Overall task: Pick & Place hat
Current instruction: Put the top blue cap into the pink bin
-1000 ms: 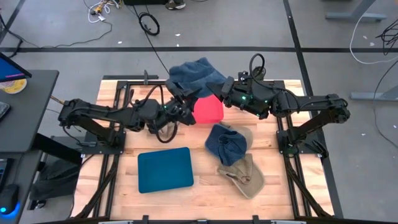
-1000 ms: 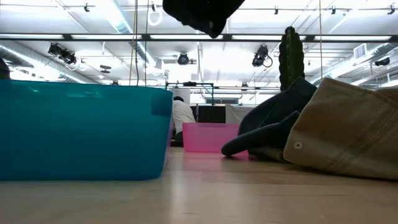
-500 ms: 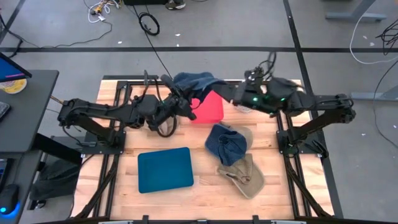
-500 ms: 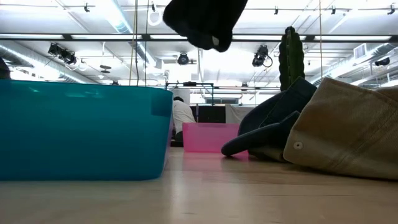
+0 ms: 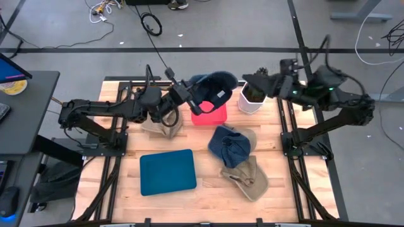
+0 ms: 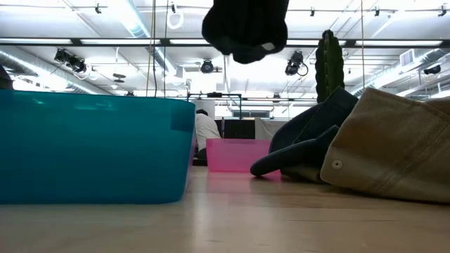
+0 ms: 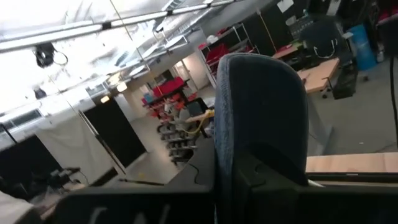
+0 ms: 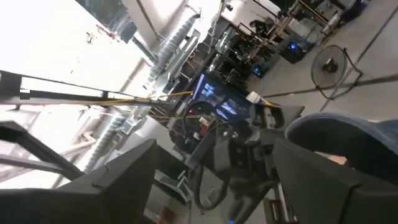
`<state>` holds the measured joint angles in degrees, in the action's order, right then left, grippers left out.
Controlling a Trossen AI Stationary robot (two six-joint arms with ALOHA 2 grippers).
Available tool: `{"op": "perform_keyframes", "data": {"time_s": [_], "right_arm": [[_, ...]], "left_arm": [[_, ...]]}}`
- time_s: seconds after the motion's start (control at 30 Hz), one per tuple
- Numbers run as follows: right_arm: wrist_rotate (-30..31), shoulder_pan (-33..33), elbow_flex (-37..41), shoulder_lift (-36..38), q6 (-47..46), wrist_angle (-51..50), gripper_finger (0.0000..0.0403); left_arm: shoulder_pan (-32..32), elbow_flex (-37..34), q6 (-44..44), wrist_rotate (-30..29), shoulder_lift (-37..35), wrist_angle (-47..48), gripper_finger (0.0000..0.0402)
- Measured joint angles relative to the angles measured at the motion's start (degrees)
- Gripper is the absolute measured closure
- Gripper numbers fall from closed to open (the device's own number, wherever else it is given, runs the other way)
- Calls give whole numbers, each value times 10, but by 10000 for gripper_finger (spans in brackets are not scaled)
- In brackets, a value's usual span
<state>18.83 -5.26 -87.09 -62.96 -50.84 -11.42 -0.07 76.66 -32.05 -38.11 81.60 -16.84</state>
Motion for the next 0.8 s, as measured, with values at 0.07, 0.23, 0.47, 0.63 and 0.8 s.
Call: {"op": "perform_keyframes", "data": {"time_s": [0.07,0.23,0.47,0.63,0.8], "right_arm": [[1,0,0,9,9,-10,84],[2,0,0,19,21,-43,92],[2,0,0,18,24,-95,97],[2,0,0,13,24,-102,97],[2,0,0,11,25,-103,97]], "left_arm": [[11,-3,27,13,0,6,391],[45,-45,125,52,2,6,391],[96,-155,181,90,3,-103,390],[136,-227,246,134,9,-212,391],[167,-270,255,134,9,-222,391]]}}
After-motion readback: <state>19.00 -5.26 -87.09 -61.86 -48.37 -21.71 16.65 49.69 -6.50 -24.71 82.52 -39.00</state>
